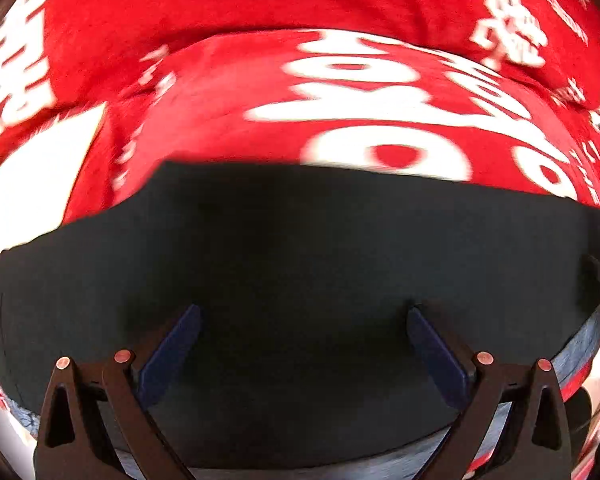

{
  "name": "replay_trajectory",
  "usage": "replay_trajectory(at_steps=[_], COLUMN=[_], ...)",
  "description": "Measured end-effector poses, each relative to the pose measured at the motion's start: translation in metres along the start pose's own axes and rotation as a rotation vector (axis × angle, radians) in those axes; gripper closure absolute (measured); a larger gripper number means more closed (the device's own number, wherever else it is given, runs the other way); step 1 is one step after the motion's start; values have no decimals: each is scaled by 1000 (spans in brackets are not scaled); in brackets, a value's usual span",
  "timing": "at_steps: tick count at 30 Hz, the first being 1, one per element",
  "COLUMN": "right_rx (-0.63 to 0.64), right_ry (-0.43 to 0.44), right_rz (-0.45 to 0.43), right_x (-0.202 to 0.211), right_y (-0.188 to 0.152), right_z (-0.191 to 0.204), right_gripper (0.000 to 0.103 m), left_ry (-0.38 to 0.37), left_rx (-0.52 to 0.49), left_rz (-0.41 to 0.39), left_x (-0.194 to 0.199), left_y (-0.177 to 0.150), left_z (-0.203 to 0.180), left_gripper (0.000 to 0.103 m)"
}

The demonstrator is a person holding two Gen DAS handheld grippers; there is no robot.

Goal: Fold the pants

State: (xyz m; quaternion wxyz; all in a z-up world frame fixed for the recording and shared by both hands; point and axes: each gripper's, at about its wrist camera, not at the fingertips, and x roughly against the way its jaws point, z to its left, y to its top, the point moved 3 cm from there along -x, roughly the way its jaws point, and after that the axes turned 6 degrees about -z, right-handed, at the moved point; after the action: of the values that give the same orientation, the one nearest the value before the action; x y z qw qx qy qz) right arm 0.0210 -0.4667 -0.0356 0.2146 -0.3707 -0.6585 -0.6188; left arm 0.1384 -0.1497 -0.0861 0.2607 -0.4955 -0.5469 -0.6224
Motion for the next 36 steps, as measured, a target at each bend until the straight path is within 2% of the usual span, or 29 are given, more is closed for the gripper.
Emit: replay_trajectory(at_steps=[2, 3, 5, 6, 7, 8, 9, 10, 12, 13, 15, 16, 17, 18, 19, 20, 21, 22, 24, 26, 27, 32, 34, 36], right_rx=[-67, -108, -173, -194, -188, -164, -146, -176, -296, -354, -340, -288, -247, -212, -187, -175, -194, -226, -346, -443, -478, -673, -751, -765], right_ry=[-24, -47, -63, -53, -65, -117, -222, -277, -214, -158, -99, -69, -43, -24, -19, -35, -23, -14, -15, 7, 10, 138, 191, 205], right_rz=[14, 16, 18, 14, 13, 26, 62, 77, 19, -18, -46, -54, -52, -36, -2, 75, 54, 23, 18, -74, -85, -52, -117, -180], right_x=[5, 7, 12, 16, 18, 21, 23, 31, 54, 65, 73, 73, 67, 58, 47, 27, 27, 34, 50, 72, 77, 63, 61, 64], right_y=[-10, -15, -23, -26, -25, -26, -29, -33, -42, -48, -52, -55, -57, -60, -65, -74, -75, -73, -73, -79, -84, -128, -139, -140], right_z=[-29, -47, -77, -87, -92, -97, -104, -111, -115, -109, -88, -70, -55, -45, -39, -39, -42, -46, -63, -78, -84, -107, -116, -122], right_gripper=[0, 0, 0, 0, 1, 0, 0, 0, 0, 0, 0, 0, 0, 0, 0, 0, 0, 0, 0, 0, 0, 0, 0, 0], left_ry=[39, 28, -67, -60, 17, 86, 71, 52, 3, 21, 61, 62, 68, 95, 96, 75, 34, 20, 19, -10, -22, -73, -57, -63], left_rx=[39, 64, 112, 77, 48, 23, 32, 45, 38, 18, -21, -39, -50, -42, -41, -39, -39, -49, -97, -144, -169, -244, -258, -247], left_rz=[-5, -2, 0, -16, -23, -34, -38, -31, -60, -77, -72, -50, -43, -78, -73, -56, -48, -55, -75, -80, -79, -50, -22, 14], left_x=[3, 2, 3, 7, 9, 9, 13, 16, 28, 32, 29, 21, 18, 22, 23, 26, 29, 34, 42, 43, 42, 33, 25, 15], left_y=[-6, -8, -12, -14, -15, -17, -19, -21, -27, -31, -37, -38, -42, -41, -41, -39, -38, -37, -35, -31, -28, -20, -20, -21], left_z=[35, 49, 71, 74, 76, 79, 81, 81, 71, 66, 51, 40, 32, 28, 24, 19, 12, 3, -22, -50, -66, -134, -149, -156], left_gripper=[0, 0, 0, 0, 0, 0, 0, 0, 0, 0, 0, 0, 0, 0, 0, 0, 0, 0, 0, 0, 0, 0, 0, 0])
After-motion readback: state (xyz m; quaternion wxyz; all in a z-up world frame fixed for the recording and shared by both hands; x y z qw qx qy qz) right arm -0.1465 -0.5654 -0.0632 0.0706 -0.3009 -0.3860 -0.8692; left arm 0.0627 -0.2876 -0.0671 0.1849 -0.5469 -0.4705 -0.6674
